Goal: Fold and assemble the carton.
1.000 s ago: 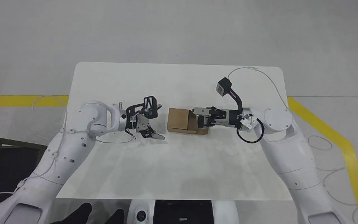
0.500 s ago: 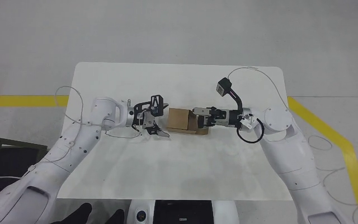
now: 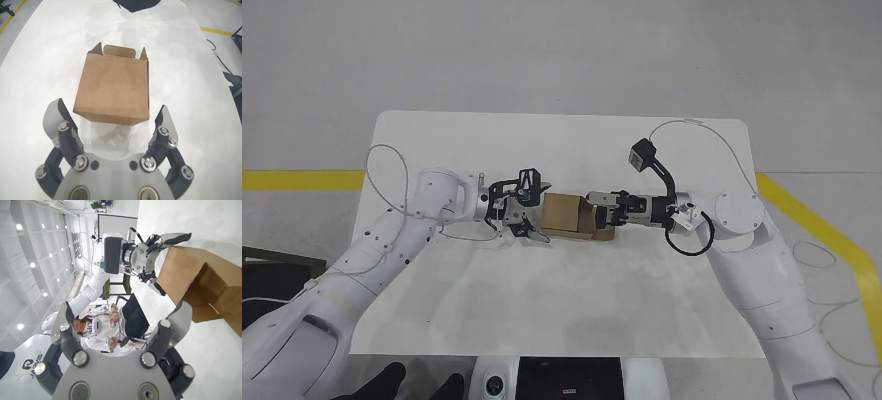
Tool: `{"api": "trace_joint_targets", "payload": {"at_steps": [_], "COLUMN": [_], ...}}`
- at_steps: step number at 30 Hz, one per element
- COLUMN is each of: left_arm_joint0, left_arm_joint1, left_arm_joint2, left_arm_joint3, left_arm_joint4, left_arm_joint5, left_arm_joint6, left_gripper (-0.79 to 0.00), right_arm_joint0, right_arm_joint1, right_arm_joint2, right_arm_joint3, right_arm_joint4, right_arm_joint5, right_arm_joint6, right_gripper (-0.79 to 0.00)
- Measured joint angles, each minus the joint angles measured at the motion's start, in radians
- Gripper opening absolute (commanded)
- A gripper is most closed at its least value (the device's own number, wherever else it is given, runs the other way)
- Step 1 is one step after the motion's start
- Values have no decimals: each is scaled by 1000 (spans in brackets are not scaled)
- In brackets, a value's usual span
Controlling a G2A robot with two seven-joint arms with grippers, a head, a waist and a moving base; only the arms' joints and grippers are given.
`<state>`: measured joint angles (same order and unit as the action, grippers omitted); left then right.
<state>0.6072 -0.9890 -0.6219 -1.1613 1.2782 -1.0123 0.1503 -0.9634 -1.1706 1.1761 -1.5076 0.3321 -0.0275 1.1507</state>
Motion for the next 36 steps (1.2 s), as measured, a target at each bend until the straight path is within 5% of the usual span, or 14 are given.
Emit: {"api": "trace_joint_targets", "payload": {"at_steps": [6, 7, 9, 10, 23, 36], "left_arm_joint0": [-13, -13, -8, -6, 2, 6], "left_arm_joint1": [-12, -13, -15, -16, -19, -17], "left_arm_joint2": [15, 18, 23, 25, 14, 11], "left_arm_joint3": [36, 38, 39, 39, 47, 37], "left_arm_joint4": [-19, -21, -20, -19, -29, -43], "left_arm_joint5": [0, 0, 0, 0, 0, 0], "left_arm_joint6": [46, 49, 51, 51, 42, 20], "left_gripper": [0, 0, 0, 0, 0, 0], "right_arm_joint0": [-22, -28, -44, -53, -119, -52], "right_arm_joint1": [5, 7, 13, 15, 52, 41], "right_arm_joint2": [-13, -11, 0, 6, 10, -63], "right_arm_joint3": [-26, -30, -42, -50, -93, 23], "right_arm_joint4": [-19, -23, -32, -36, -194, -235], "right_arm_joint5": [77, 85, 93, 95, 264, 302], "right_arm_joint6": [-6, -3, -1, -1, 93, -25], "right_gripper": [0, -160, -680, -785, -785, -785]}}
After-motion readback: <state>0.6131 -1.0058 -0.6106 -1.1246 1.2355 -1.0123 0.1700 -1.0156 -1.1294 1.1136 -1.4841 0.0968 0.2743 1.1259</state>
